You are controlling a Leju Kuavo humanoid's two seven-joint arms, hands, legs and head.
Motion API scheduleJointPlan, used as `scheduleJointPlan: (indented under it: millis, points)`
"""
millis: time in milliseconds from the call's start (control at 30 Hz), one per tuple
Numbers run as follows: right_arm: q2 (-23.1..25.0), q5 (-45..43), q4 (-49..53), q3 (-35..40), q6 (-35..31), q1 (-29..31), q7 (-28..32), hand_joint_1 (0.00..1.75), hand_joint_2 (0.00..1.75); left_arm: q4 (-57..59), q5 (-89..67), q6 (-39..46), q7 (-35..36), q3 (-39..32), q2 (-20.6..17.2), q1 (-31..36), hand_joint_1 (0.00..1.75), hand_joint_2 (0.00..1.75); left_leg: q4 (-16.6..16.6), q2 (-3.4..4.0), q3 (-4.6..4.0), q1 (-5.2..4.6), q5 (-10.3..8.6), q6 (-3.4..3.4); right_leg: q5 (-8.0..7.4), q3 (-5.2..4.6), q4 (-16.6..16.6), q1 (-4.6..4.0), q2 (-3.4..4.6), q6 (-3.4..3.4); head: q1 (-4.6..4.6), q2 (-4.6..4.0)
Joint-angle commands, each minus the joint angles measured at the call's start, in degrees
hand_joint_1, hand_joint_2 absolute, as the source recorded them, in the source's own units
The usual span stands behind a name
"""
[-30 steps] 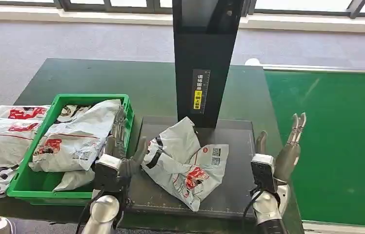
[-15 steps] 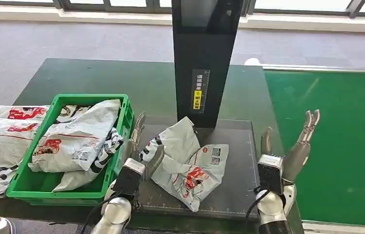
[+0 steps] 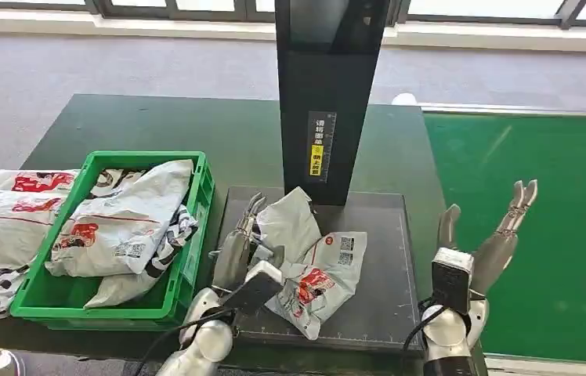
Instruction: Moved the parcel from conveyor to table for the left to box.
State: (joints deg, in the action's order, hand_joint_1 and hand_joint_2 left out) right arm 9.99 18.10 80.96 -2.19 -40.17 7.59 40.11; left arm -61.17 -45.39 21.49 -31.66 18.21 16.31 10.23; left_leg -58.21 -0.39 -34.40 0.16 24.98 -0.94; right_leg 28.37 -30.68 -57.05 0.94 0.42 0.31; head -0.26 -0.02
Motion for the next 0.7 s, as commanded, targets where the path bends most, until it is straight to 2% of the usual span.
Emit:
scheduleJointPlan:
  millis: [33, 300, 500, 700]
  points:
    - [0.81, -0.08, -1.73, -3.84, 0.17, 1.62, -0.11, 0.00, 1.75, 26.89, -7.89, 6.96, 7.55, 4.34, 3.69, 12.72, 0.00, 1.75, 0.09, -0.24, 0.01, -0.02, -0.10, 0.03, -0.03, 0.19, 0.12, 0.00, -0.30, -0.01, 0.00, 0.02]
    - [0.87, -0.08, -1.69, -3.97, 0.17, 1.57, -0.11, 0.00, 1.75, 27.44, -7.95, 6.92, 7.93, 4.53, 3.69, 12.97, 0.00, 1.75, 0.07, -0.09, 0.06, -0.03, -0.02, 0.01, -0.04, 0.22, 0.09, 0.00, -0.13, 0.00, 0.00, 0.02]
    - [0.91, -0.62, -1.36, -3.94, 0.17, 1.41, -0.11, 0.00, 1.75, 30.36, -9.22, 6.18, 11.01, 6.62, 3.69, 14.10, 0.00, 1.75, 0.09, -0.12, 0.06, -0.03, -0.05, 0.01, -0.05, 0.22, 0.10, 0.00, -0.17, -0.01, 0.00, 0.02]
    - [0.75, -1.36, -1.64, -3.97, 0.17, 1.54, -0.11, 0.00, 1.75, 35.42, -14.61, 3.59, 18.03, 9.63, 3.69, 15.63, 0.00, 1.75, 0.03, -0.08, 0.01, -0.02, -0.02, 0.02, -0.04, 0.16, 0.04, 0.00, -0.10, 0.02, 0.00, 0.00]
